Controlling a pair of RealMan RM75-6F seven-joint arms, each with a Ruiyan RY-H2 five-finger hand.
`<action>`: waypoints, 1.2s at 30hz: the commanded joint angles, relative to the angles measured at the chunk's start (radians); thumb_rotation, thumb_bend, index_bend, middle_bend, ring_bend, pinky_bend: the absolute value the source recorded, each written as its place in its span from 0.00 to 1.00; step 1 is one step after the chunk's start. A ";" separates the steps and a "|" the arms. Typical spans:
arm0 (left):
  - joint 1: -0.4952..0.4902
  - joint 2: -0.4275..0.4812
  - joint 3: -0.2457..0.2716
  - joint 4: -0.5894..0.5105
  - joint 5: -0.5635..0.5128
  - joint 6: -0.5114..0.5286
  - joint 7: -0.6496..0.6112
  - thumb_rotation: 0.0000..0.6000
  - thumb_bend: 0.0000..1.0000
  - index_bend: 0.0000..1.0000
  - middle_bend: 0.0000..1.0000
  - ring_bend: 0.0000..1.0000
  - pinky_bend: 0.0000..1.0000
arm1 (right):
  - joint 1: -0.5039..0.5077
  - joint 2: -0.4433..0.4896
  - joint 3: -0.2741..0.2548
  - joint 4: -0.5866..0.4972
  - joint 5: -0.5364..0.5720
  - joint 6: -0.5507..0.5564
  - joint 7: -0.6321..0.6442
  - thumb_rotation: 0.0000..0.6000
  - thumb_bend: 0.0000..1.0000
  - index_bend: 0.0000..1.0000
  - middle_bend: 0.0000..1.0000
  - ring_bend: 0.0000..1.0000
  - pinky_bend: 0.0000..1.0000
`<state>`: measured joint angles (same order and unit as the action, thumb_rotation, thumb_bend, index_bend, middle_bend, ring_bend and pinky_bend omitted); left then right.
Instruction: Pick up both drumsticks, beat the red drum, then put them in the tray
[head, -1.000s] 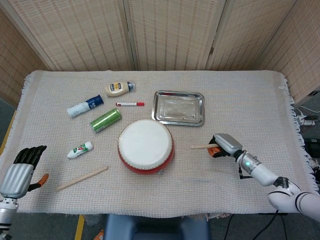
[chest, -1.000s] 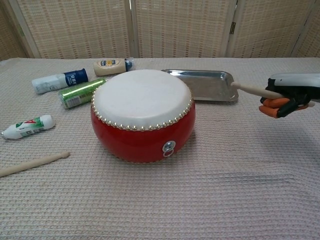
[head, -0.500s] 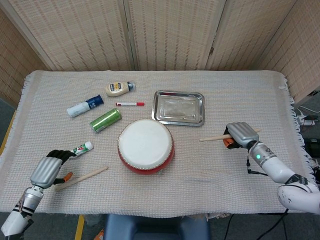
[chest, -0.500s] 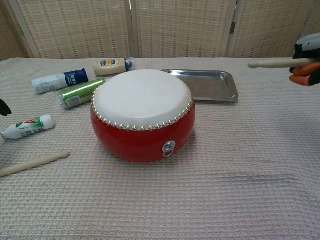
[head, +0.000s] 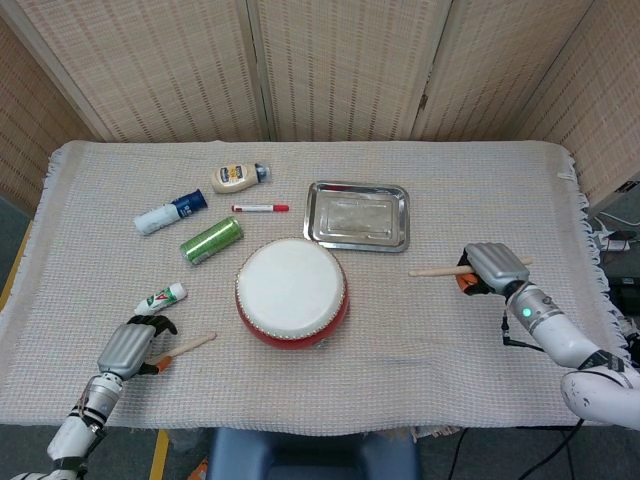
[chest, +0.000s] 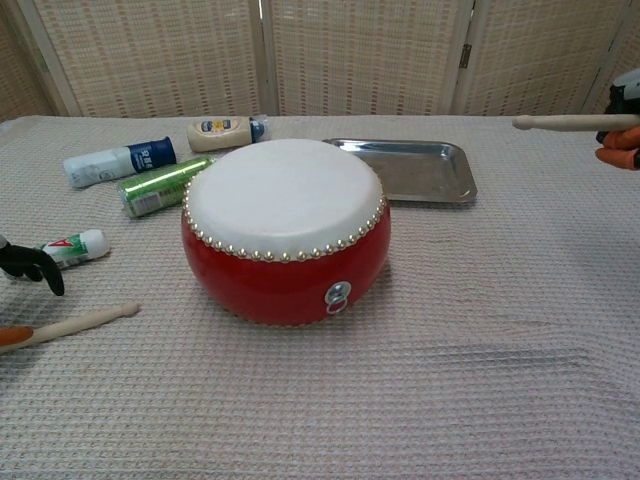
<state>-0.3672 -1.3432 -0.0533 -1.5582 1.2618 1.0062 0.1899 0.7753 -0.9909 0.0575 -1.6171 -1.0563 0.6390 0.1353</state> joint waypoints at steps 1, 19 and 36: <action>-0.016 -0.016 -0.007 -0.027 -0.071 -0.031 0.054 1.00 0.33 0.37 0.26 0.22 0.19 | -0.011 -0.002 0.008 0.009 -0.018 -0.005 0.018 1.00 1.00 1.00 1.00 1.00 1.00; -0.027 -0.089 0.002 -0.007 -0.159 0.005 0.107 1.00 0.35 0.47 0.24 0.22 0.19 | -0.064 0.015 0.066 0.032 -0.152 -0.052 0.233 1.00 1.00 1.00 1.00 1.00 1.00; -0.015 -0.112 0.040 0.038 -0.060 0.056 0.075 1.00 0.45 0.55 0.29 0.22 0.20 | -0.088 0.020 0.082 0.045 -0.220 -0.040 0.311 1.00 1.00 1.00 1.00 1.00 1.00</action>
<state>-0.3873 -1.4544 -0.0169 -1.5217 1.1823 1.0495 0.2810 0.6892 -0.9722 0.1385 -1.5716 -1.2742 0.5966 0.4438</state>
